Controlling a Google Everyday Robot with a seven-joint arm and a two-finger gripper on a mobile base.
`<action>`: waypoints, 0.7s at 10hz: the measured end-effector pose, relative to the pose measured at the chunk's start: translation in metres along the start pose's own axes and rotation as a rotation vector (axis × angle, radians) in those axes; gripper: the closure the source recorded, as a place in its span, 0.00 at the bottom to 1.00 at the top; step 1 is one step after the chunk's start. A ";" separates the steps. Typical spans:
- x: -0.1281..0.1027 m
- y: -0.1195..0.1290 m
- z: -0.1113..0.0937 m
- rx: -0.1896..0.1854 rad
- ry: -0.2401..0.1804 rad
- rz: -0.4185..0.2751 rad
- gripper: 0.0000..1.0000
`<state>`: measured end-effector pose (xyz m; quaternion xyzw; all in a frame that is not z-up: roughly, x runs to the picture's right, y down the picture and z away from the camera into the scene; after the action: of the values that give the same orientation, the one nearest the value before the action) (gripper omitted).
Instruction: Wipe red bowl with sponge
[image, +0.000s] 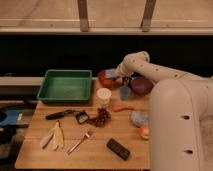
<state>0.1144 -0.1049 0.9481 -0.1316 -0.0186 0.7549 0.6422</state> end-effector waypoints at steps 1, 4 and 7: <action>-0.005 0.006 0.004 -0.005 0.001 -0.002 1.00; -0.007 0.024 0.011 -0.043 0.013 -0.021 1.00; 0.010 0.028 -0.005 -0.092 0.008 -0.019 1.00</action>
<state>0.0870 -0.1004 0.9358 -0.1636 -0.0520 0.7466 0.6428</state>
